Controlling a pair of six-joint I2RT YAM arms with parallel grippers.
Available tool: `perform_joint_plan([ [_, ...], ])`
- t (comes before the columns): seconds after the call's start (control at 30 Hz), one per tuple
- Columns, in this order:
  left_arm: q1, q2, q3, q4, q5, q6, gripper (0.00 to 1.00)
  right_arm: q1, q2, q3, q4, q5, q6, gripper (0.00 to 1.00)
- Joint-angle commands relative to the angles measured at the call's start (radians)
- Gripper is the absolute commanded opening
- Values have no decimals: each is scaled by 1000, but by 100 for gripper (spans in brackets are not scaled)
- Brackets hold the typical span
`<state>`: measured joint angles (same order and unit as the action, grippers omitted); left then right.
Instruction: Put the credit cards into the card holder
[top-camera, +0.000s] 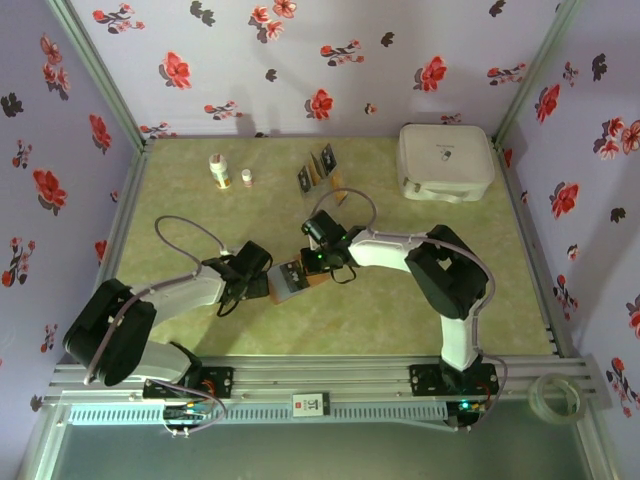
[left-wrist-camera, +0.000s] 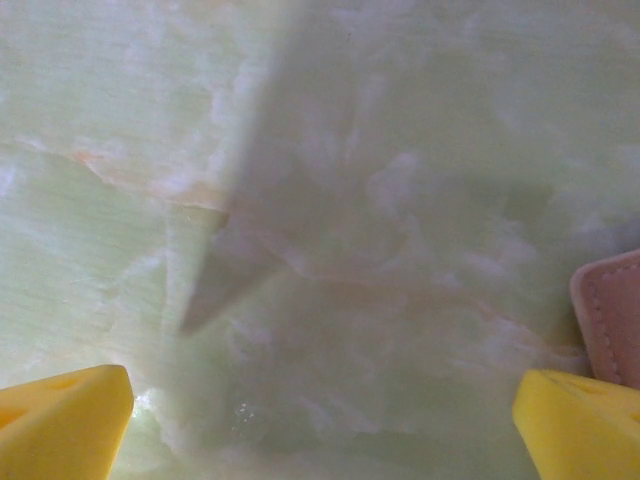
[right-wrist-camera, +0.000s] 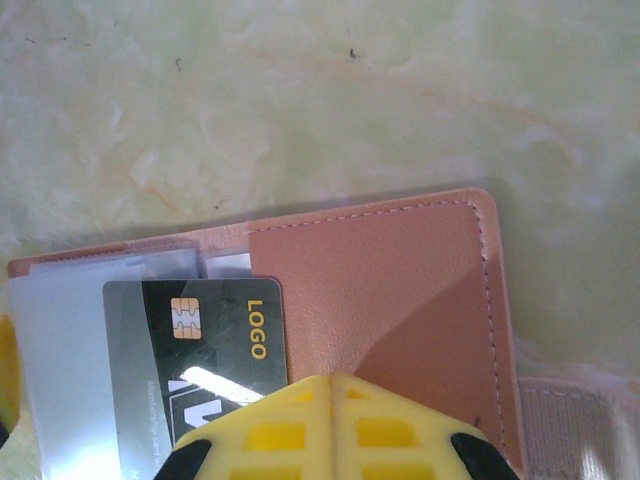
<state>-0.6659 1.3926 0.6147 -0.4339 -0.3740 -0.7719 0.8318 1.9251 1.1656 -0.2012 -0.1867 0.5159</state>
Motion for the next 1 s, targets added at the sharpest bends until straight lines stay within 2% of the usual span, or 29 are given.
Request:
perform_joint_plan([
  [0.0,-4,38,4,0,-7,26,100,14,19,29,-24,-11,-1,1],
  [0.97,-8,60,10,10,-1,26,100,97,40,86,-21,-72,28,0],
])
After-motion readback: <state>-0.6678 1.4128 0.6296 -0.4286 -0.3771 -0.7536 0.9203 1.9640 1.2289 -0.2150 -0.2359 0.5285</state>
